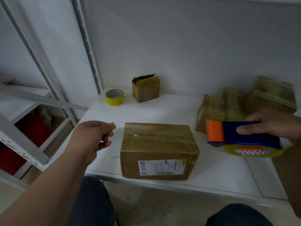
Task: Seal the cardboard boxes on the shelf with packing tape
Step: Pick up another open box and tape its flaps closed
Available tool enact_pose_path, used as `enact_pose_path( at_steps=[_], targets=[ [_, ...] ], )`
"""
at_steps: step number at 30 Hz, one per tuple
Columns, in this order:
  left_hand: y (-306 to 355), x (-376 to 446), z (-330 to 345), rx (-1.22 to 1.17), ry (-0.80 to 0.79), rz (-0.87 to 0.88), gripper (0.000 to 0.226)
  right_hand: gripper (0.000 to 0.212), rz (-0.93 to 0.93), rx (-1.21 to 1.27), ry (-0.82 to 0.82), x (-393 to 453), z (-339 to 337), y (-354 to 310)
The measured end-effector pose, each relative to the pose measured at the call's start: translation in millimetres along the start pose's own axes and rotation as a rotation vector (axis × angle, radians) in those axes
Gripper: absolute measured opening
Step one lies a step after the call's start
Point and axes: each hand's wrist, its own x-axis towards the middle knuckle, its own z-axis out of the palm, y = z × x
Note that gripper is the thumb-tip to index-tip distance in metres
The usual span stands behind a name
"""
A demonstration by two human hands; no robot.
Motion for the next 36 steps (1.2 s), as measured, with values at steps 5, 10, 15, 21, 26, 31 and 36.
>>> enact_pose_path(
  at_steps=[5,10,15,21,26,31,36],
  targets=[
    [-7.8,3.2,3.2,0.021,0.008,-0.037,0.011,0.080,0.021,-0.018,0.007,13.1,2.1,-1.3],
    [-25.1,-0.9,9.3,0.102,0.019,-0.101,0.017,0.031,0.080,-0.067,-0.022,27.2,10.4,-7.5],
    [-36.4,-15.1,20.8,0.255,0.011,-0.114,0.030,0.061,0.139,-0.054,-0.182,37.7,34.8,-10.0],
    [-32.9,-13.6,20.9,0.584,-0.134,-0.086,0.031,0.082,0.114,0.043,-0.188,38.8,43.5,12.6],
    [-12.5,-18.2,30.8,0.593,0.000,0.329,0.041,0.080,0.083,0.137,-0.218,35.7,56.5,20.6],
    [-3.9,-42.2,71.4,1.361,-0.413,0.535,0.096,0.089,0.039,0.147,-0.247,38.3,62.8,24.6],
    [-14.4,-34.8,77.8,1.515,-0.417,0.534,0.107,0.093,0.048,0.134,-0.234,39.7,67.5,31.6]
  ],
)
